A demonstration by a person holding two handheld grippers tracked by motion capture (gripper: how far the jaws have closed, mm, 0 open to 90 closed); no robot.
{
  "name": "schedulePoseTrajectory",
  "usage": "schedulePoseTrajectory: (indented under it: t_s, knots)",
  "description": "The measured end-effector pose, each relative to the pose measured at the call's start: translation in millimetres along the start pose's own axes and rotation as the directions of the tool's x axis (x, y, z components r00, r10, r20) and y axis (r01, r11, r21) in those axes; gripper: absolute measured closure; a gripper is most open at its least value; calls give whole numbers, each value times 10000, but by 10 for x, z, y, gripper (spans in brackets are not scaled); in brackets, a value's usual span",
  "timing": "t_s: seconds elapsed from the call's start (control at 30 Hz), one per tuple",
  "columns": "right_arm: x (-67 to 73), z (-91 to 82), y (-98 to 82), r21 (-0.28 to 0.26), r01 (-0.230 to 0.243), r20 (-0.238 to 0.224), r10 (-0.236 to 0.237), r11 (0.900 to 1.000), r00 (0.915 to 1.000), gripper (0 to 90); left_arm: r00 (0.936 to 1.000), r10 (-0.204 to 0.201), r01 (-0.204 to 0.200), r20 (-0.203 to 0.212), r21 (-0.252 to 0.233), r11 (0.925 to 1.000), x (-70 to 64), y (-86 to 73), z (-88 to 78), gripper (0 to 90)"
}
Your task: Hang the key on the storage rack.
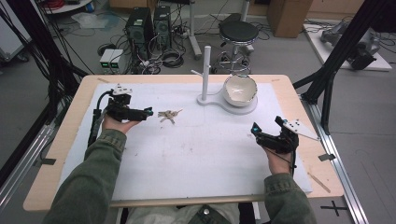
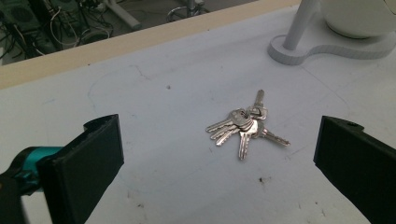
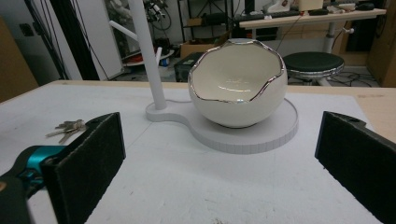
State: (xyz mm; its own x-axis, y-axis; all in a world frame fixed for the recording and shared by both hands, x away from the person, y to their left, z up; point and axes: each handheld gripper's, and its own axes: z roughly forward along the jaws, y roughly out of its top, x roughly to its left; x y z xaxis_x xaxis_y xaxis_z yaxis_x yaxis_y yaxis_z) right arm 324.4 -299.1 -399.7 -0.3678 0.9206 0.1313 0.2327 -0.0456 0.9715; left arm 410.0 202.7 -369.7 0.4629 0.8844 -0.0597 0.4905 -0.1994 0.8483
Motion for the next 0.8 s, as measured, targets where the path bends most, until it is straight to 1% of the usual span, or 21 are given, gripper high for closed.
schedulePoseTrajectory:
  t_s: [0.07, 0.13, 0.27, 0.33, 0.4, 0.5, 0.53, 0.63, 0.8]
  knots:
    - [-7, -2, 2, -46, 42, -15, -42, 10000, 10000, 6, 10000, -44, 43, 59, 123, 9999, 10, -11, 49, 19]
    - [-20, -6, 5, -83, -42, 0, 42, 10000, 10000, 6, 10000, -39, 38, 23, 234, 9997, 24, -25, 97, 19]
    - [-42, -17, 10, -146, -179, 43, 180, 9997, 9998, 6, 9998, -145, 143, 116, 219, 9997, 39, -39, 175, 19]
    - [-50, -19, 11, -180, -191, 64, 193, 9997, 9998, 6, 9998, -149, 145, 144, 288, 9995, 38, -48, 208, 20]
    - [-53, -15, 11, -171, -230, 56, 231, 9996, 9997, 6, 9995, -107, 94, 289, 461, 9989, 20, -57, 240, 20]
    - [-49, -7, 9, -135, -248, 0, 248, 9996, 9997, 6, 9986, 187, -226, 492, 788, 9966, -45, -37, 307, 29]
    - [-45, -3, 8, -131, -246, 21, 246, 9996, 9997, 6, 9982, 318, -361, 518, 838, 9958, -68, -19, 331, 29]
    - [-40, -2, 8, -136, -211, -13, 210, 9997, 9998, 6, 9969, 502, -558, 599, 974, 9937, -133, 49, 411, 29]
    - [-54, -8, 11, -165, -264, -11, 264, 9995, 9997, 6, 9930, 919, -1007, 740, 1256, 9870, -200, 154, 538, 29]
